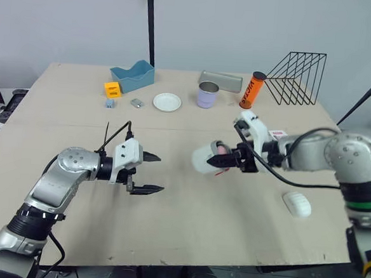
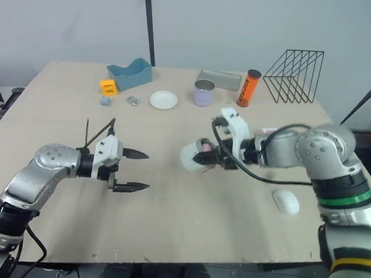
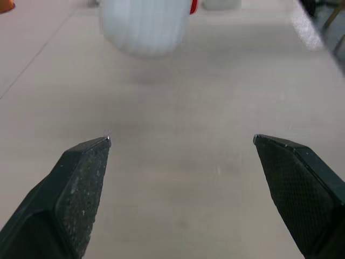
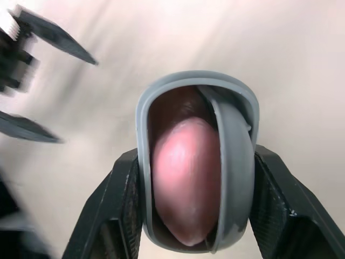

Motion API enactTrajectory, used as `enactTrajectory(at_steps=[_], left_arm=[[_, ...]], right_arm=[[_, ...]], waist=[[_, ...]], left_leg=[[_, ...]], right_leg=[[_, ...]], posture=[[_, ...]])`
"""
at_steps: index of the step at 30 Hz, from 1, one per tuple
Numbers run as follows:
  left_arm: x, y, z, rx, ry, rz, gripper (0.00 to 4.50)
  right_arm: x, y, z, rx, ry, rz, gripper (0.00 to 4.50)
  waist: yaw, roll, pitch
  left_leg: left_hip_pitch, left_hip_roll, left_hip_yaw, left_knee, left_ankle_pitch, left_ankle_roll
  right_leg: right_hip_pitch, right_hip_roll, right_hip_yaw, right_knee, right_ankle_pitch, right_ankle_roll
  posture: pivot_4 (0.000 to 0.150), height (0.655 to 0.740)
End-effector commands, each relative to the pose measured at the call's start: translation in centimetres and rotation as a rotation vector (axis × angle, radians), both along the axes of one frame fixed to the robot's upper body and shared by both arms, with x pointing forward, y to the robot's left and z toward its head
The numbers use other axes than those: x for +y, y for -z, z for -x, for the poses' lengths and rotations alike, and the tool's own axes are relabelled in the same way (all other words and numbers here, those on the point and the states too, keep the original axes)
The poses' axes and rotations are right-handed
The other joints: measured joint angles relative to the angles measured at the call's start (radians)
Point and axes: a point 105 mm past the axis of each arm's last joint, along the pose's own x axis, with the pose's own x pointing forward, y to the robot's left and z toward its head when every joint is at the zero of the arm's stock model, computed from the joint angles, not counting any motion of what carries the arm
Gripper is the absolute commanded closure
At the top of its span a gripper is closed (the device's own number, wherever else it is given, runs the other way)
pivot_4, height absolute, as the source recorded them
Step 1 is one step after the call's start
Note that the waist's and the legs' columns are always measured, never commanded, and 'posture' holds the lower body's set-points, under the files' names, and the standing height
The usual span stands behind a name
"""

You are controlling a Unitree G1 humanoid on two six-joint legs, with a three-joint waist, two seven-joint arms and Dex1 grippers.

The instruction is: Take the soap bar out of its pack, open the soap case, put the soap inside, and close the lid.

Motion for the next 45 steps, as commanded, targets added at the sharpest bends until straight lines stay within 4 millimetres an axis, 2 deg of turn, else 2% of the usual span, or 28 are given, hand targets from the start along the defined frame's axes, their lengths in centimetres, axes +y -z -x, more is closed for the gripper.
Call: enactTrajectory(at_steps=[1, 3, 10, 16, 25, 28, 45], left_arm=[[-1.6, -2.1, 0.8, 0.014, 0.088, 0.074, 0.0], [-2.2, -2.0, 1.0, 0.024, 0.117, 0.08, 0.0], [-4.1, -1.6, 0.8, 0.023, 0.154, 0.079, 0.0], [-5.7, -2.1, 1.2, 0.021, 0.196, 0.078, 0.0], [-6.7, -1.8, 1.5, 0.027, 0.21, 0.067, 0.0], [-6.8, -1.8, 1.5, 0.025, 0.21, 0.066, 0.74], [-6.9, -1.4, 1.4, 0.024, 0.207, 0.043, 0.74]], right_arm=[[1.5, -1.3, 1.4, -0.146, -0.276, 0.183, 2.48], [2.0, -1.1, 2.5, -0.154, -0.42, 0.244, 2.48], [3.2, 0.4, 4.0, -0.139, -0.667, 0.365, 2.48], [3.4, 0.7, 4.7, -0.106, -0.701, 0.365, 2.48], [3.6, 0.8, 4.1, -0.092, -0.66, 0.377, 2.48], [3.6, 1.1, 4.0, -0.079, -0.646, 0.379, 2.48], [5.1, 0.4, 3.6, -0.056, -0.629, 0.341, 2.48]], waist=[[0.0, 0.001, 0.0], [0.0, 0.0, 0.0], [0.001, 0.001, 0.0], [0.001, 0.001, 0.0], [0.0, 0.001, 0.0], [0.001, 0.001, 0.0], [0.0, 0.001, 0.0]], left_leg=[[0.0, 0.0, 0.0, 0.0, 0.0, 0.0], [0.0, 0.0, 0.001, -0.001, -0.001, 0.0], [0.0, -0.002, 0.001, 0.0, 0.0, 0.0], [0.0, -0.002, 0.001, 0.001, 0.0, 0.0], [0.001, -0.003, 0.001, 0.001, 0.0, 0.0], [0.0, -0.003, 0.001, 0.001, 0.0, 0.0], [0.001, -0.003, 0.0, 0.002, 0.0, 0.0]], right_leg=[[0.0, 0.0, 0.0, 0.0, 0.0, 0.0], [0.0, 0.0, 0.0, -0.001, 0.0, -0.001], [0.0, 0.001, -0.001, 0.0, 0.0, -0.001], [0.0, 0.0, -0.001, 0.001, 0.001, -0.002], [0.0, 0.0, -0.001, 0.001, 0.002, -0.005], [0.0, 0.0, -0.001, 0.001, 0.002, -0.004], [0.0, 0.0, -0.001, 0.002, 0.003, -0.002]], posture=[[0.15, 0.7393], [0.15, 0.7393], [0.15, 0.7393], [0.15, 0.7393], [0.15, 0.7393], [0.15, 0.7393], [0.15, 0.7393]])
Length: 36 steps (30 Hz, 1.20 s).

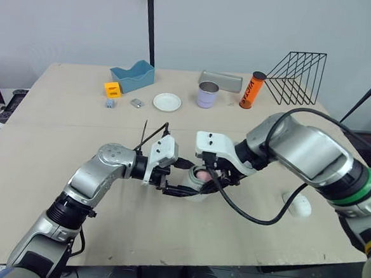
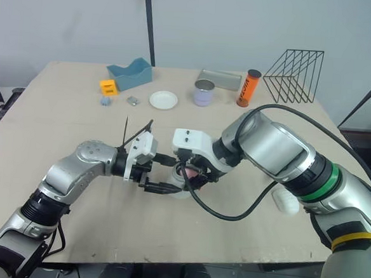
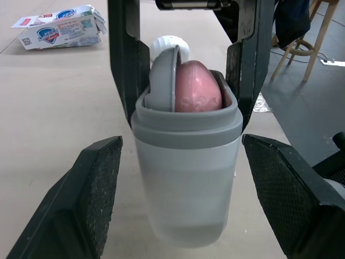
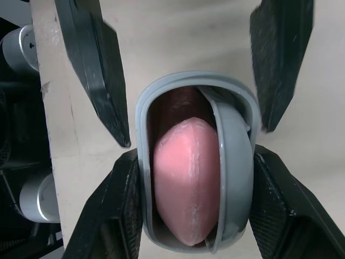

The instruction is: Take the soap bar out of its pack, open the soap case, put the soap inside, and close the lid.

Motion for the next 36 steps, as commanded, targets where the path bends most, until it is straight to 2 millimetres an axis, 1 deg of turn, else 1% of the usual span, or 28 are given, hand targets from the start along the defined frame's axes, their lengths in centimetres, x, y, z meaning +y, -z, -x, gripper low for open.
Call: enactTrajectory(at_steps=[1, 10, 12, 13, 14, 15, 25, 32, 33, 34, 35, 36], left_arm=[[-0.42, -1.25, 0.21, -0.053, 0.022, 0.015, 0.74], [-0.45, -1.4, 0.05, -0.062, 0.018, 0.015, 0.74], [-0.44, -1.4, -0.02, -0.066, 0.016, 0.015, 1.25], [-0.43, -1.43, -0.05, -0.067, 0.015, 0.015, 1.62], [-0.42, -1.45, -0.05, -0.067, 0.016, 0.015, 1.8], [-0.41, -1.44, -0.06, -0.067, 0.016, 0.014, 1.86], [-0.18, -1.19, -0.06, -0.068, 0.016, 0.002, 1.86], [-0.24, -1.24, 0.01, -0.091, 0.027, 0.005, 1.86], [-0.29, -1.25, -0.05, -0.094, 0.023, 0.006, 1.06], [-0.31, -1.23, -0.1, -0.092, 0.019, 0.005, 0.81], [-0.32, -1.24, -0.18, -0.092, 0.013, 0.005, 0.33], [-0.3, -1.24, -0.32, -0.093, 0.004, 0.004, 0.13]], right_arm=[[0.33, -1.81, -0.24, -0.055, -0.01, -0.037, 2.48], [0.47, -1.59, -0.08, -0.069, -0.034, -0.029, 2.48], [0.43, -1.53, -0.07, -0.076, -0.039, -0.024, 2.48], [0.4, -1.48, -0.04, -0.078, -0.042, -0.022, 2.48], [0.38, -1.45, -0.02, -0.078, -0.044, -0.021, 2.48], [0.36, -1.43, 0.0, -0.078, -0.046, -0.021, 2.48], [0.07, -1.08, 0.21, -0.097, -0.08, -0.002, 2.48], [0.27, -1.32, 0.38, -0.099, -0.09, -0.01, 2.48], [0.31, -1.36, 0.39, -0.099, -0.089, -0.012, 2.48], [0.34, -1.39, 0.38, -0.099, -0.089, -0.013, 2.48], [0.35, -1.42, 0.38, -0.099, -0.089, -0.014, 2.48], [0.35, -1.43, 0.37, -0.1, -0.089, -0.014, 2.48]], waist=[[0.0, 0.0, 0.0], [0.0, 0.0, 0.0], [0.0, 0.0, 0.0], [0.0, 0.0, 0.0], [0.0, 0.0, 0.0], [0.0, 0.0, 0.0], [0.0, 0.0, 0.0], [0.0, 0.0, 0.0], [0.0, 0.0, 0.0], [0.0, 0.0, 0.0], [0.0, 0.0, 0.0], [0.0, 0.0, 0.0]], left_leg=[[0.0, 0.0, 0.0, 0.0, 0.0, 0.0], [0.0, 0.0, 0.0, 0.0, 0.0, 0.0], [0.0, 0.0, 0.0, 0.0, 0.0, 0.0], [0.0, 0.0, 0.0, 0.0, 0.0, 0.0], [0.0, 0.0, 0.0, 0.0, 0.0, 0.0], [0.0, 0.0, 0.0, 0.0, 0.0, 0.0], [0.0, 0.0, 0.0, 0.0, 0.0, 0.0], [0.0, 0.0, 0.0, 0.0, 0.0, 0.0], [0.0, 0.0, 0.0, 0.0, 0.0, 0.0], [0.0, 0.0, 0.0, 0.0, 0.0, 0.0], [0.0, 0.0, 0.0, 0.0, 0.0, 0.0], [0.0, 0.0, 0.0, 0.0, 0.0, 0.0]], right_leg=[[0.0, 0.0, 0.0, 0.0, 0.0, 0.0], [0.0, 0.0, 0.0, 0.0, 0.0, 0.0], [0.0, 0.0, 0.0, 0.0, 0.0, 0.001], [0.0, 0.0, 0.0, 0.0, 0.0, 0.001], [0.0, 0.0, 0.0, 0.0, 0.0, 0.001], [0.0, 0.0, 0.0, 0.0, 0.0, 0.001], [0.0, 0.0, 0.0, 0.0, 0.0, 0.001], [0.0, 0.0, 0.0, 0.0, 0.001, 0.002], [0.0, 0.0, 0.0, 0.0, 0.001, 0.002], [0.0, 0.0, 0.0, 0.0, 0.001, 0.002], [0.0, 0.0, 0.0, 0.0, 0.001, 0.002], [0.0, 0.0, 0.0, 0.0, 0.001, 0.002]], posture=[[0.15, 0.7393], [0.15, 0.7393], [0.15, 0.7393], [0.15, 0.7393], [0.15, 0.7393], [0.15, 0.7393], [0.15, 0.7393], [0.15, 0.7393], [0.15, 0.7393], [0.15, 0.7393], [0.15, 0.7393], [0.15, 0.7393]])
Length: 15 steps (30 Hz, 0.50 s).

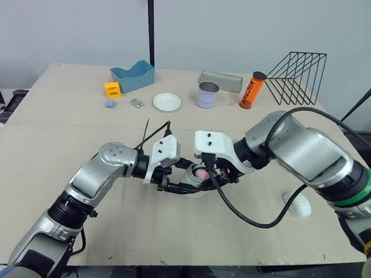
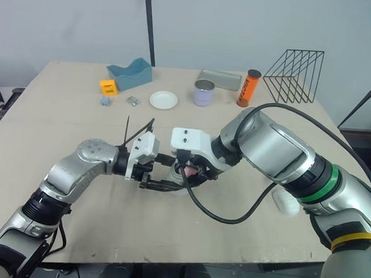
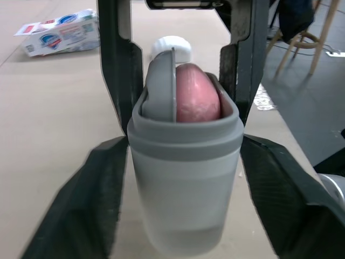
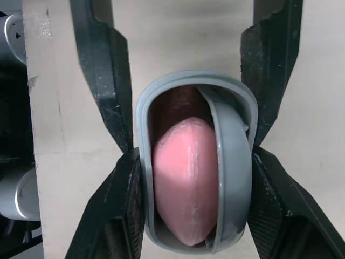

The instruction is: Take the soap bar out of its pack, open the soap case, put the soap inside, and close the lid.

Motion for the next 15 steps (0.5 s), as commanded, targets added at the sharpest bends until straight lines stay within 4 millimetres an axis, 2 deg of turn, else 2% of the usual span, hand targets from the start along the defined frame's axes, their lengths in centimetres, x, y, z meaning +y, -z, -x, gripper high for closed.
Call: enactTrajectory(at_steps=[1, 15], left_arm=[[-0.09, -0.97, -0.35, -0.052, -0.013, 0.009, 0.04], [0.84, -1.2, -0.41, -0.047, -0.031, -0.005, 0.04]], right_arm=[[0.15, -1.27, 0.18, -0.044, -0.024, -0.022, 2.48], [-0.31, -0.76, -0.67, -0.047, 0.018, -0.008, 2.48]], waist=[[0.0, 0.0, 0.0], [0.0, 0.0, 0.0]], left_leg=[[0.0, 0.0, 0.0, 0.0, 0.0, 0.0], [0.0, 0.0, 0.0, 0.0, 0.0, 0.0]], right_leg=[[0.0, 0.0, 0.0, 0.0, 0.0, 0.0], [0.0, 0.0, 0.0, 0.0, 0.0, 0.0]], posture=[[0.15, 0.7393], [0.15, 0.7393]])
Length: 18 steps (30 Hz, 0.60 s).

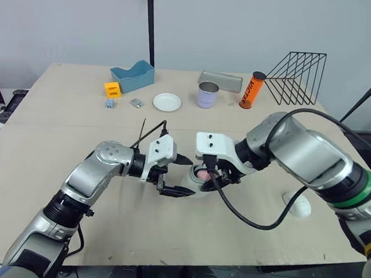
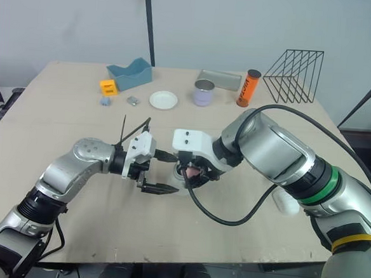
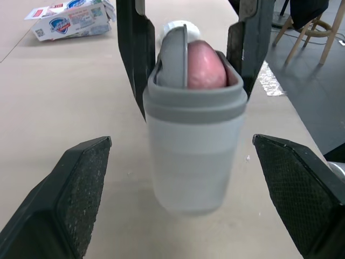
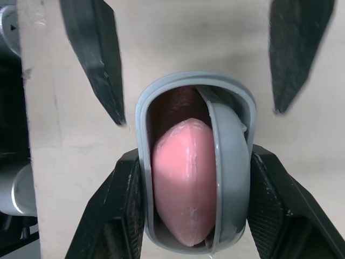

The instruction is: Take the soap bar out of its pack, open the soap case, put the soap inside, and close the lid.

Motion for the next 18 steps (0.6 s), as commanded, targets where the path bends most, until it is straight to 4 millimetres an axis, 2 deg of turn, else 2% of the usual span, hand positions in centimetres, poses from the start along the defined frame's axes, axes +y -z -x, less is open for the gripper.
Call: enactTrajectory(at_steps=[1, 3, 6, 8, 9, 18], left_arm=[[-0.26, -1.39, 0.18, -0.039, 0.014, 0.034, 0.04], [-0.38, -1.4, 0.17, -0.04, 0.013, 0.037, 0.04], [-0.57, -1.44, 0.17, -0.035, 0.014, 0.047, 0.87], [-0.64, -1.41, 0.17, -0.036, 0.015, 0.046, 1.59], [-0.67, -1.38, 0.14, -0.037, 0.014, 0.045, 1.78], [-0.77, -1.36, 0.16, -0.038, 0.019, 0.041, 1.78]], right_arm=[[0.27, -1.1, -0.16, -0.035, -0.008, -0.025, 2.48], [0.31, -1.13, -0.17, -0.036, -0.008, -0.026, 2.48], [0.47, -1.25, -0.12, -0.037, -0.012, -0.031, 2.48], [0.52, -1.29, -0.1, -0.038, -0.014, -0.032, 2.48], [0.51, -1.28, -0.12, -0.041, -0.015, -0.03, 2.48], [0.8, -1.49, -0.05, -0.041, -0.017, -0.041, 2.48]], waist=[[0.0, 0.0, 0.0], [0.0, 0.0, 0.0], [0.0, 0.0, 0.0], [0.0, 0.0, 0.0], [0.0, 0.0, 0.0], [0.0, 0.0, 0.0]], left_leg=[[0.0, 0.0, 0.0, 0.0, 0.0, 0.0], [0.0, 0.0, 0.0, 0.0, 0.0, 0.0], [0.0, 0.0, 0.0, 0.0, 0.0, 0.0], [0.0, 0.0, 0.0, 0.0, 0.0, 0.0], [0.0, 0.0, 0.0, 0.0, 0.0, 0.0], [0.0, 0.0, 0.0, 0.0, 0.0, 0.0]], right_leg=[[0.0, 0.0, 0.0, 0.0, 0.0, 0.0], [0.0, 0.0, 0.0, 0.0, 0.0, 0.0], [0.0, 0.0, 0.0, 0.0, 0.0, 0.0], [0.0, 0.0, 0.0, 0.0, 0.0, 0.0], [0.0, 0.0, 0.0, 0.0, 0.0, 0.0], [0.0, 0.0, 0.0, 0.0, 0.0, 0.0]], posture=[[0.15, 0.7393], [0.15, 0.7393], [0.15, 0.7393], [0.15, 0.7393], [0.15, 0.7393], [0.15, 0.7393]])
